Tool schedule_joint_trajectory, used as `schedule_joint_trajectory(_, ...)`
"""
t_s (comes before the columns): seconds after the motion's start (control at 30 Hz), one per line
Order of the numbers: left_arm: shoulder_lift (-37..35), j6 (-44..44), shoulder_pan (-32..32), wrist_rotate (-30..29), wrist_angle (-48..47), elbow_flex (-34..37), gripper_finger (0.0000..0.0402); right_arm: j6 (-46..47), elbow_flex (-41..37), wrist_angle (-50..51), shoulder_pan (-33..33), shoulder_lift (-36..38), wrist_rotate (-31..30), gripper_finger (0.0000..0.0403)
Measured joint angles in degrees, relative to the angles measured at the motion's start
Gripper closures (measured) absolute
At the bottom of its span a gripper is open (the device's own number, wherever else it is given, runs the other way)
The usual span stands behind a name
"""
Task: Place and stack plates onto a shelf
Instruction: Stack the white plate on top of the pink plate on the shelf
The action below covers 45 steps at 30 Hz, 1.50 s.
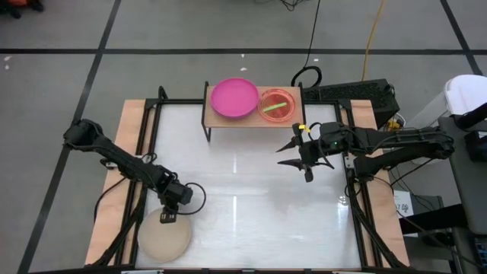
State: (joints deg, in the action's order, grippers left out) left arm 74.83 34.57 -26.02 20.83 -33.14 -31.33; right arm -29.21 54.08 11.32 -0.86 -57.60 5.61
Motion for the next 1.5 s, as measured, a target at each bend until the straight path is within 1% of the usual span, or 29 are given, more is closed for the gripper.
schedule_joint_trajectory(0.17, -0.11, -0.4, 0.82, 1.61, 0.9, -0.04, 0.0385, -0.07, 0.0, -0.49, 0.0, 0.0, 0.0, 0.0247)
schedule_joint_trajectory(0.33, -1.03, 0.14, 2.63, 1.63, 3.32, -0.35, 0.0391, -0.15, 0.0, -0.62, 0.0, 0.0, 0.0, 0.0247)
schedule_joint_trajectory(0.43, -2.64, 0.05, 4.86, 0.4, 3.1, -2.55, 0.0392, -1.59, 0.0, -0.62, 0.0, 0.0, -0.02, 0.0247)
schedule_joint_trajectory(0.47, -3.33, 0.07, 5.66, -0.85, 3.21, -3.53, 0.0392, -2.23, 0.0, -0.62, 0.0, 0.0, -0.09, 0.0247)
schedule_joint_trajectory(0.57, -5.82, -2.26, 8.46, -5.8, 3.25, -6.82, 0.0392, -3.04, 0.0, -1.31, 0.0, 0.0, -2.49, 0.0247)
schedule_joint_trajectory(0.67, -8.39, -8.18, 11.84, -11.63, 3.33, -10.52, 0.0392, -2.61, 0.0, -2.44, 0.01, 0.19, -2.83, 0.0247)
schedule_joint_trajectory(0.7, -9.46, -10.76, 13.03, -14.65, 3.22, -11.77, 0.0392, -2.59, 0.0, -2.92, 0.0, 0.43, -2.82, 0.0247)
schedule_joint_trajectory(0.8, -12.14, -15.84, 16.89, -28.7, 3.73, -15.59, 0.0392, -3.33, 0.0, -3.48, 0.0, 2.06, -2.8, 0.0247)
schedule_joint_trajectory(0.87, -13.63, -19.22, 19.86, -36.57, 4.78, -18.08, 0.0388, -3.36, 0.0, -3.88, 0.0, 3.52, -2.8, 0.0247)
schedule_joint_trajectory(0.93, -14.92, -23.51, 23.42, -41.51, 8.96, -20.31, 0.0385, -3.32, 0.0, -3.8, 0.0, 5.19, -2.82, 0.0247)
schedule_joint_trajectory(0.97, -15.23, -25.68, 25.49, -42.66, 11.44, -21.3, 0.0384, -3.13, 0.0, -3.86, 0.0, 6.05, -2.8, 0.0247)
schedule_joint_trajectory(1.1, -15.52, -32.0, 34.82, -42.22, 23.3, -24.03, 0.0382, -3.0, 0.0, -3.86, 0.0, 8.92, -2.8, 0.0247)
schedule_joint_trajectory(1.17, -14.78, -33.09, 39.63, -41.85, 28.38, -25.02, 0.0381, -2.24, 0.0, -3.83, 0.0, 9.83, -2.8, 0.0247)
schedule_joint_trajectory(1.23, -13.84, -32.54, 44.43, -40.79, 30.65, -25.56, 0.0381, -1.18, 0.02, -3.79, 0.0, 10.5, -2.8, 0.0247)
schedule_joint_trajectory(1.33, -11.32, -27.12, 51.42, -36.48, 31.85, -26.17, 0.038, -0.18, 0.02, -3.7, 0.0, 10.86, -2.78, 0.0247)
schedule_joint_trajectory(1.43, -8.3, -18.52, 57.57, -28.42, 31.77, -26.25, 0.038, 0.02, 0.02, -3.5, 0.0, 10.85, -2.79, 0.0247)
schedule_joint_trajectory(1.5, -6.15, -13.78, 60.6, -23.86, 31.58, -26.25, 0.0379, 0.03, 0.02, -3.37, 0.0, 10.72, -2.78, 0.0247)
